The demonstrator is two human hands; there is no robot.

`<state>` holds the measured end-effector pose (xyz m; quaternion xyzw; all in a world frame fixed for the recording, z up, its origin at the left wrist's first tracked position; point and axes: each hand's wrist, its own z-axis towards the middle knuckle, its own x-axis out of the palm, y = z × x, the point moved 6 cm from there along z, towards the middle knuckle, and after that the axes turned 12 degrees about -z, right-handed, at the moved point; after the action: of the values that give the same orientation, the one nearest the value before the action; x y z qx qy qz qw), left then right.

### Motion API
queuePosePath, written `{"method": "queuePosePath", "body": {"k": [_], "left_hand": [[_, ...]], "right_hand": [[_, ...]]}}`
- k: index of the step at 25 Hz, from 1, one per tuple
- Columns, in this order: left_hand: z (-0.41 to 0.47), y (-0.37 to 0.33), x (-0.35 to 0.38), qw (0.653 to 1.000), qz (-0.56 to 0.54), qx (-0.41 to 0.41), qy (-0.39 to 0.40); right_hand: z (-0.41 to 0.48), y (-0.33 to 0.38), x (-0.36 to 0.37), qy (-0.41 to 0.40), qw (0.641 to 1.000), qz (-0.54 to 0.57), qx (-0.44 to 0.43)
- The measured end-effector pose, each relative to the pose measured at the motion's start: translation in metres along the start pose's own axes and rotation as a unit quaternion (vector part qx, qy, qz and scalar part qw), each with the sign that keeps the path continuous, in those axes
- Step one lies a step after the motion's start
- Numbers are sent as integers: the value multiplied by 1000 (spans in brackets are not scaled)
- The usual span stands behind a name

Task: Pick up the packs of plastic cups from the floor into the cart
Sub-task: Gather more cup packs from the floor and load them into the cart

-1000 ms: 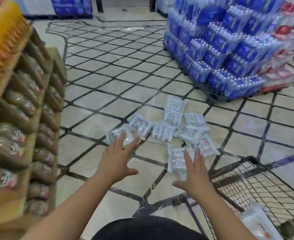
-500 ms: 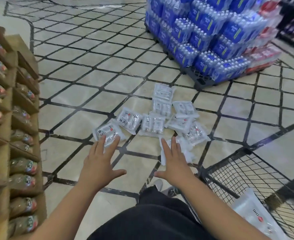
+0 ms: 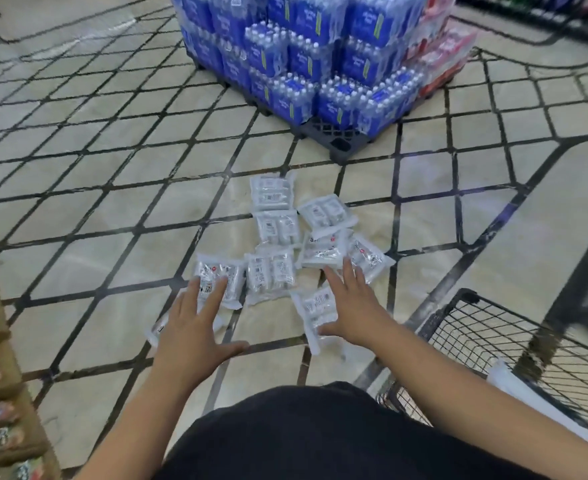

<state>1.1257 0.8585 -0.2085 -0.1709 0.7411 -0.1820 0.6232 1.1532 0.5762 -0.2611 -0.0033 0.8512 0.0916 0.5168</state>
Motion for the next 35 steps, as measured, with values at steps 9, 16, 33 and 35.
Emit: {"method": "queuePosePath", "body": {"k": [9,16,33,35], "left_hand": [[139,-70,37,980,24,131,146],[260,-144,86,902,108,323,266],[432,-48,380,832,257,277,406],[446,-1,468,831,258,243,429]], "right_hand": [[-9,-79,34,-18,967,146,208],[-6,-92,42,-4,893,191,408],[152,-105,301,171,750,369,522],[200,-131,383,202,748,367,514]]}}
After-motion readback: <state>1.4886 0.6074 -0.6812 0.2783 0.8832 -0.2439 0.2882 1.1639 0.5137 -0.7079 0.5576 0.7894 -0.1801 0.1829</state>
